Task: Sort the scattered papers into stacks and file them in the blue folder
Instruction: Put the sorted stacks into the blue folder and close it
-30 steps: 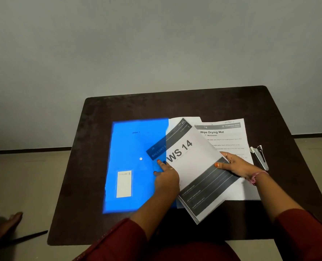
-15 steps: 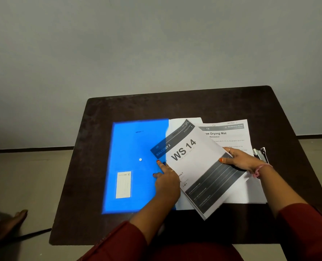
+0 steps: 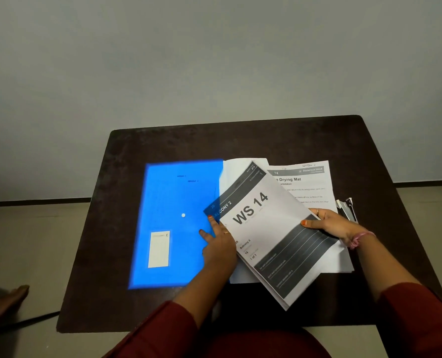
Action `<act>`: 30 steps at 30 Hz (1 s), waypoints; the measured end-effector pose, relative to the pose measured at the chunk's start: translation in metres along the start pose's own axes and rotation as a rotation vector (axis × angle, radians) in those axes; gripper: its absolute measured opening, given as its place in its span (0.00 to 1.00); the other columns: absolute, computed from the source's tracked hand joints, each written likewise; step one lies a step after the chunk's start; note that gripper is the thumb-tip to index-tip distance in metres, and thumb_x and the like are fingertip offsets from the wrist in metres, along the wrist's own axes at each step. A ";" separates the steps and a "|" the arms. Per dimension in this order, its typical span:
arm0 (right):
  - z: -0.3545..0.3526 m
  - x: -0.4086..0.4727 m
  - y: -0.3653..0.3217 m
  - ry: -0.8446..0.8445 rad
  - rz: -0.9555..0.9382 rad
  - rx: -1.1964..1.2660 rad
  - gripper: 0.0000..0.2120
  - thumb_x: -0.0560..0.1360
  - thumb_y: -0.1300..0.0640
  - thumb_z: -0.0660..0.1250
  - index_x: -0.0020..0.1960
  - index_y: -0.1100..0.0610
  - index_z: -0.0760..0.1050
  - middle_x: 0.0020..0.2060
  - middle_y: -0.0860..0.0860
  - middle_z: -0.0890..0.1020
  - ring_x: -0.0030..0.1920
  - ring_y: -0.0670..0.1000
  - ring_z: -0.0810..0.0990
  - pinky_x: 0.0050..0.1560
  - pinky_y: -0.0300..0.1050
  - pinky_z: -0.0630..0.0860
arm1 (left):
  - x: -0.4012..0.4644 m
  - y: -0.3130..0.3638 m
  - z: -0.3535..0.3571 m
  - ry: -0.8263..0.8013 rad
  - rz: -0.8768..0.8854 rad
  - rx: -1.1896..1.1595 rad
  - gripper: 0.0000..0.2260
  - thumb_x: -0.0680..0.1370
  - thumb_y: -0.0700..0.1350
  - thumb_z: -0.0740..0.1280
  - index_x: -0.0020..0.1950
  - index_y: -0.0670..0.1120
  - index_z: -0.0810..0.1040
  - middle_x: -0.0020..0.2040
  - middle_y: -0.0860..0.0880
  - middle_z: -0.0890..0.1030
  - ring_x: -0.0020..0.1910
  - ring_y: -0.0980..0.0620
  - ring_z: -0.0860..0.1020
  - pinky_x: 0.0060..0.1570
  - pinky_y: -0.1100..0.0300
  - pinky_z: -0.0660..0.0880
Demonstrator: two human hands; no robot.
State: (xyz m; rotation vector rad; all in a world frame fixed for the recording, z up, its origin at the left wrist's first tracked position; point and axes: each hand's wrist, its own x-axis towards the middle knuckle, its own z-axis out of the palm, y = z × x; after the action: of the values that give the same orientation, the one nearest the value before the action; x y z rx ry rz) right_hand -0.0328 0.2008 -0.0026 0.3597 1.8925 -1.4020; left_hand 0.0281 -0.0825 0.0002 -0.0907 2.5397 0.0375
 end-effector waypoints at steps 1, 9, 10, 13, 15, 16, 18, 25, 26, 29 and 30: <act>-0.001 -0.002 0.000 -0.003 0.003 0.004 0.08 0.77 0.64 0.65 0.55 0.59 0.78 0.50 0.55 0.83 0.46 0.53 0.83 0.45 0.38 0.79 | 0.001 0.000 0.001 -0.002 -0.008 -0.013 0.27 0.82 0.40 0.55 0.77 0.36 0.47 0.77 0.34 0.41 0.73 0.28 0.53 0.58 0.44 0.74; -0.014 -0.013 0.009 0.036 0.008 -0.009 0.09 0.77 0.65 0.65 0.55 0.56 0.77 0.49 0.51 0.82 0.46 0.49 0.82 0.42 0.32 0.78 | 0.011 0.000 0.007 0.031 0.046 0.114 0.24 0.79 0.32 0.51 0.75 0.30 0.51 0.73 0.26 0.52 0.71 0.23 0.47 0.69 0.37 0.58; -0.016 -0.014 0.009 0.044 0.015 -0.004 0.09 0.76 0.65 0.65 0.55 0.57 0.76 0.49 0.52 0.82 0.45 0.49 0.82 0.40 0.32 0.78 | 0.012 0.000 0.010 0.036 0.052 0.140 0.23 0.79 0.32 0.51 0.74 0.29 0.53 0.73 0.26 0.54 0.71 0.23 0.46 0.70 0.36 0.56; -0.023 -0.018 0.010 0.057 0.035 -0.001 0.08 0.77 0.64 0.65 0.55 0.58 0.77 0.48 0.53 0.83 0.46 0.51 0.82 0.39 0.34 0.78 | 0.015 -0.001 0.014 0.022 0.054 0.212 0.20 0.79 0.33 0.52 0.71 0.29 0.61 0.72 0.28 0.59 0.72 0.24 0.47 0.70 0.35 0.54; -0.026 -0.020 0.010 0.064 0.031 0.002 0.08 0.77 0.63 0.65 0.55 0.58 0.77 0.49 0.53 0.83 0.46 0.51 0.82 0.39 0.33 0.78 | 0.014 -0.002 0.013 0.007 0.053 0.218 0.20 0.80 0.35 0.53 0.71 0.30 0.61 0.73 0.30 0.60 0.73 0.26 0.49 0.70 0.36 0.54; -0.027 -0.020 0.010 0.066 0.026 0.009 0.07 0.77 0.63 0.65 0.55 0.58 0.77 0.48 0.53 0.83 0.45 0.51 0.82 0.39 0.34 0.78 | 0.014 -0.002 0.012 0.000 0.050 0.208 0.21 0.80 0.36 0.53 0.72 0.30 0.60 0.73 0.30 0.60 0.73 0.26 0.49 0.71 0.36 0.54; -0.026 -0.019 0.009 0.069 0.021 0.027 0.07 0.77 0.63 0.65 0.54 0.57 0.77 0.48 0.53 0.83 0.45 0.51 0.82 0.39 0.34 0.78 | 0.013 -0.004 0.009 -0.001 0.039 0.185 0.21 0.80 0.36 0.53 0.72 0.29 0.59 0.73 0.31 0.60 0.74 0.28 0.49 0.71 0.38 0.54; -0.015 -0.006 -0.004 0.033 -0.011 0.032 0.07 0.77 0.62 0.65 0.53 0.56 0.78 0.47 0.51 0.83 0.43 0.48 0.84 0.43 0.37 0.79 | 0.001 -0.006 -0.006 -0.011 -0.017 -0.094 0.24 0.79 0.33 0.54 0.74 0.33 0.54 0.77 0.35 0.50 0.76 0.37 0.50 0.73 0.50 0.52; -0.014 -0.004 -0.005 0.029 -0.021 0.025 0.07 0.77 0.62 0.66 0.54 0.56 0.78 0.49 0.51 0.83 0.45 0.49 0.83 0.45 0.38 0.79 | 0.000 -0.007 -0.005 0.007 -0.031 -0.160 0.24 0.79 0.33 0.54 0.75 0.33 0.53 0.77 0.36 0.49 0.75 0.38 0.52 0.73 0.52 0.54; -0.010 0.002 -0.013 0.015 -0.032 -0.018 0.09 0.77 0.59 0.66 0.57 0.55 0.77 0.52 0.51 0.82 0.50 0.52 0.82 0.50 0.40 0.79 | -0.003 -0.006 0.000 0.057 -0.056 -0.240 0.25 0.79 0.35 0.54 0.76 0.35 0.51 0.78 0.37 0.47 0.74 0.40 0.56 0.68 0.54 0.63; -0.009 0.004 -0.015 0.018 -0.040 -0.029 0.10 0.77 0.59 0.66 0.58 0.55 0.76 0.53 0.51 0.82 0.51 0.52 0.81 0.50 0.40 0.78 | -0.003 -0.005 0.002 0.080 -0.056 -0.221 0.25 0.80 0.36 0.54 0.76 0.35 0.50 0.78 0.37 0.47 0.73 0.40 0.57 0.67 0.55 0.66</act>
State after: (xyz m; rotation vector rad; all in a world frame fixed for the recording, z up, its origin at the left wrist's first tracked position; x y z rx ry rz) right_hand -0.0482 0.2022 0.0066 0.3232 1.9420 -1.4003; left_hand 0.0324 -0.0871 0.0005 -0.2543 2.6033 0.2977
